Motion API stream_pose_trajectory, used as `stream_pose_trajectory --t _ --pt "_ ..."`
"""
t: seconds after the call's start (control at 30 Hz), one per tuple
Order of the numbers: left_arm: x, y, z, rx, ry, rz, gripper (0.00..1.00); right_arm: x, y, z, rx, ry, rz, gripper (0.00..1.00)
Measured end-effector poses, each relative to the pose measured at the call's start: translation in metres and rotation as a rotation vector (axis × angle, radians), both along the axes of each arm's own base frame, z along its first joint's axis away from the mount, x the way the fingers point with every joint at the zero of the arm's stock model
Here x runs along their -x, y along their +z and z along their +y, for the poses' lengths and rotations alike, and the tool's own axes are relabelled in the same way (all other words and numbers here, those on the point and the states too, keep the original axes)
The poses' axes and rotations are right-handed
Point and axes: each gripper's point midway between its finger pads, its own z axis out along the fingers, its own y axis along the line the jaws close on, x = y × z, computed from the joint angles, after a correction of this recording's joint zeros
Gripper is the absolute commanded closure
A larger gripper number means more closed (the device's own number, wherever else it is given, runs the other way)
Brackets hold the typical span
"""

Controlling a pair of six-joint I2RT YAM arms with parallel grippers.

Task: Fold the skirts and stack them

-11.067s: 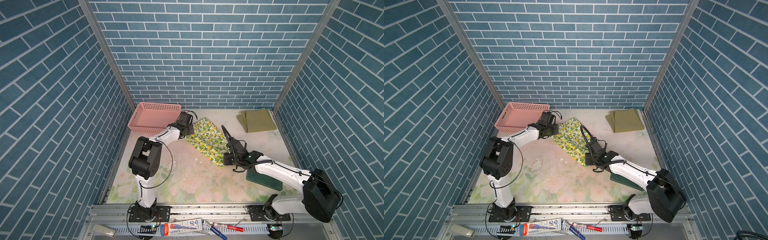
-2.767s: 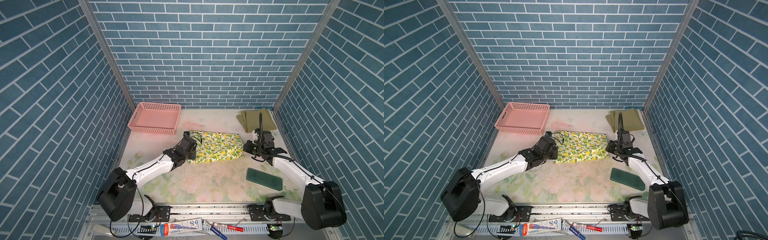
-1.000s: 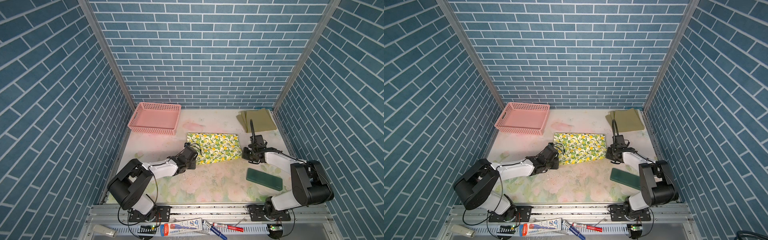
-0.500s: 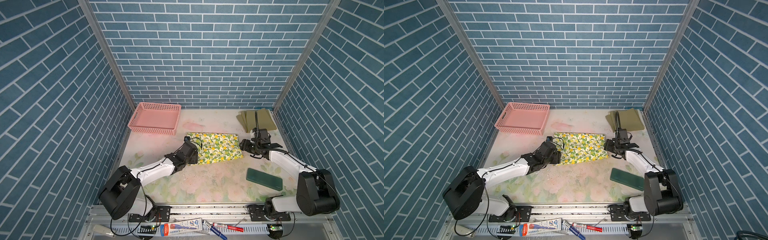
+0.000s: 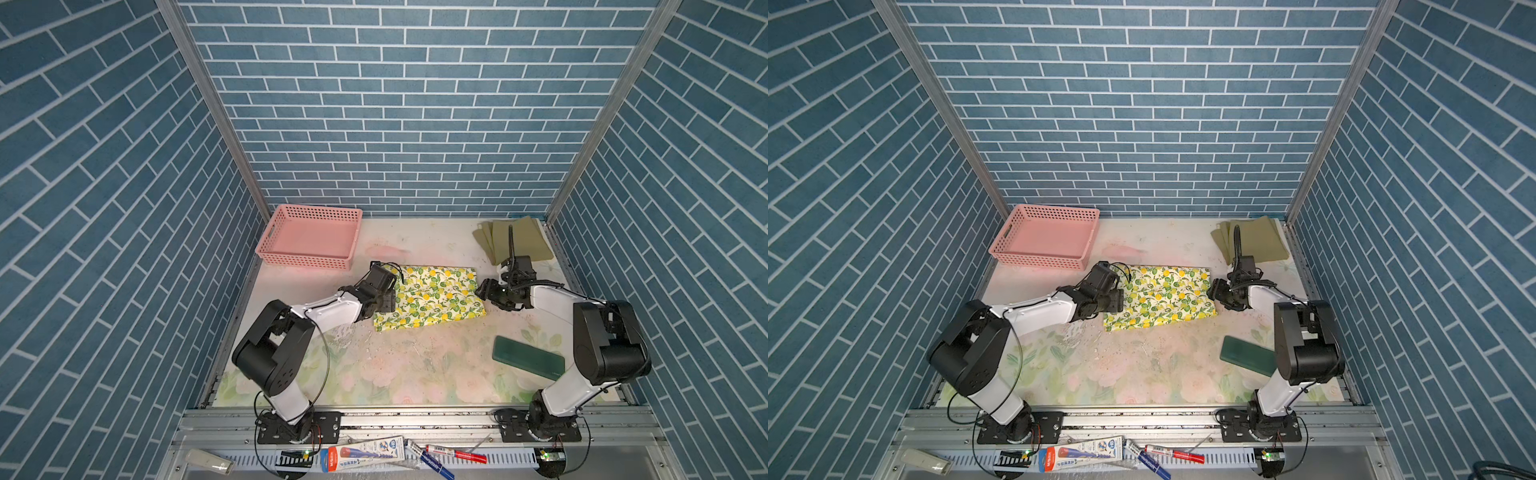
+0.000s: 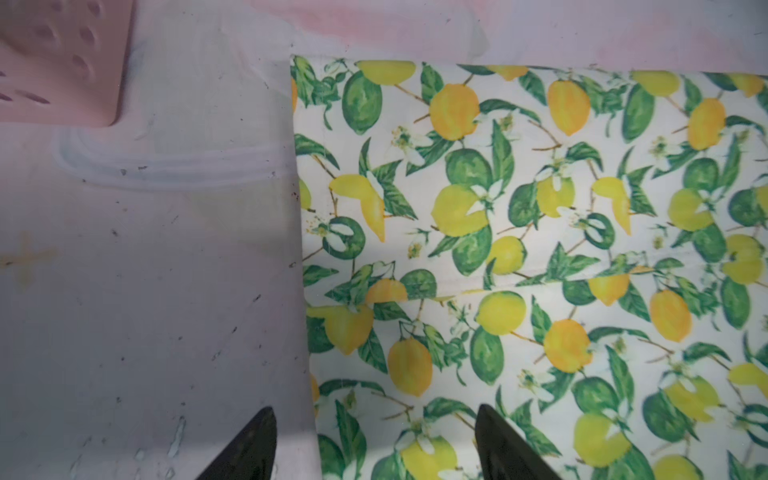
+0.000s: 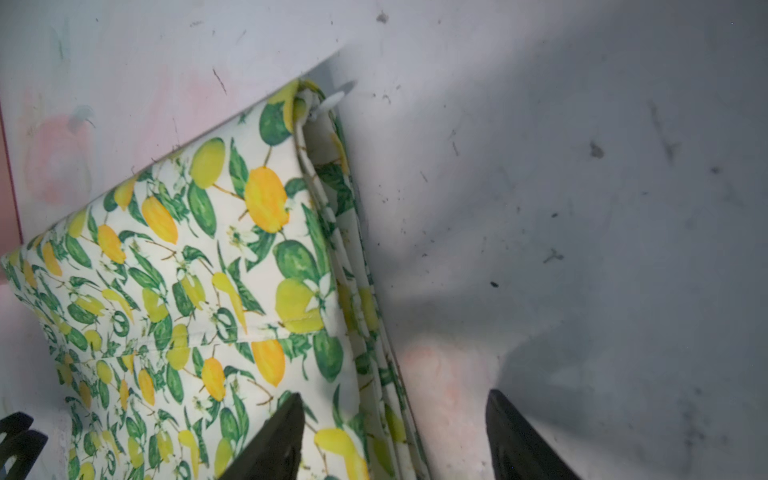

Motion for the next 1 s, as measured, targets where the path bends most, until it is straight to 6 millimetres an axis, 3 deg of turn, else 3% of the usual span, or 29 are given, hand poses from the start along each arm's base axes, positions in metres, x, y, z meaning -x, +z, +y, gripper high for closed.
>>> stream_pose_trajectory --t 0.23,0.33,0.47,0.63,1.0 --pt "-0.013 -0.024 0.002 -0.008 0.007 0.049 0.29 -0.015 -0.002 0.011 -0.062 0.023 -0.034 0.53" --pt "-0.020 -0.024 -0.001 0.007 0.006 0.041 0.41 -0.021 -0.004 0.017 -0.105 0.032 -0.044 0.68" --pt "-0.029 -0.025 -0.005 0.028 0.014 0.025 0.64 -0.024 -0.009 0.026 -0.164 0.032 -0.032 1.00" --pt "-0.034 -0.025 -0.009 0.053 0.012 0.014 0.98 -0.024 -0.005 0.029 -0.189 0.026 -0.035 1.00" --pt "-0.037 -0.025 -0.017 0.114 -0.001 -0.023 1.00 -0.018 0.058 0.026 -0.144 0.019 -0.161 1.00"
